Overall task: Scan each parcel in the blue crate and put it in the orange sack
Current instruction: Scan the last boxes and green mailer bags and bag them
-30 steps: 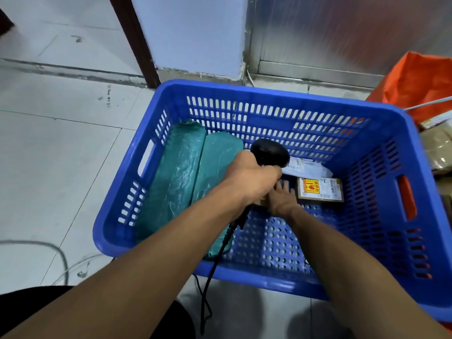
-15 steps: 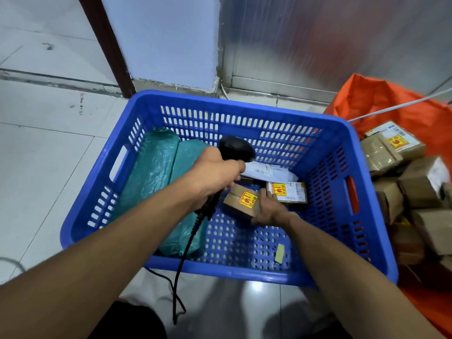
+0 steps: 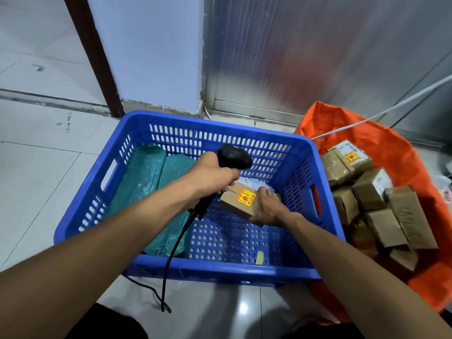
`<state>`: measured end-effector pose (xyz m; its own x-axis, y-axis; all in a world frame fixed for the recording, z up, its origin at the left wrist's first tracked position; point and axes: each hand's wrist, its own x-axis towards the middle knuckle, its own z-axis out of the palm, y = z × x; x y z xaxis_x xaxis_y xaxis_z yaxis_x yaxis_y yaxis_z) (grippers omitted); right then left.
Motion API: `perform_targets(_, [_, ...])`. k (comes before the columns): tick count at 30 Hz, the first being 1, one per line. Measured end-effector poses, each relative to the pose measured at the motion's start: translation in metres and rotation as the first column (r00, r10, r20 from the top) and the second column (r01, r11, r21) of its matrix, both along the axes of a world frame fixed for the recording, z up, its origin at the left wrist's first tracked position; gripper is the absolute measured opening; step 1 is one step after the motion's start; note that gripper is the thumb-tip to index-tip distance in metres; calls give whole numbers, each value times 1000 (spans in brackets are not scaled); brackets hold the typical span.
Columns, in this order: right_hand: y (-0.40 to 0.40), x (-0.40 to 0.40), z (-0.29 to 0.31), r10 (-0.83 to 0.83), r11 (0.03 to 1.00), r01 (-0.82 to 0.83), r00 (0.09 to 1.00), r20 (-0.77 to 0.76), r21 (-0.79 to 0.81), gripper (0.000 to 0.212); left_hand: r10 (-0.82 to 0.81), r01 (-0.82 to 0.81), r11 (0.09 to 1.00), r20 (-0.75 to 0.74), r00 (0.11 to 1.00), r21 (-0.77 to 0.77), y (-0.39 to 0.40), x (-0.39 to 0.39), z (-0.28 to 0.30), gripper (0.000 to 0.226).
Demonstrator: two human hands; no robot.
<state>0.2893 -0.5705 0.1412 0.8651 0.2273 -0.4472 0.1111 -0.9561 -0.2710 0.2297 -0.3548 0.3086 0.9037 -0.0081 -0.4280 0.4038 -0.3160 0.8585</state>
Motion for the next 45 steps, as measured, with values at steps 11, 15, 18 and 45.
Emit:
perform_targets(11, [-49,-31,95,-42,997,35,995,94,68,90,-74,66,993,93,993,94,-11,-12,16,13])
perform_targets(15, [-62,-45,127,-108,989,97,990,92,109,86,-126,110,984,115,985,138,-20,-21,20,11])
perform_targets(18, [-69,-54,149,-250,956,242,968,29,166,80,-155,128,977,155,976,169,-26,-29,24,20])
perform_targets(45, [-49,-76,188,-463,-123,828,440,-770,547,38,-122,108,992,307,944,61,-34,-62,39,19])
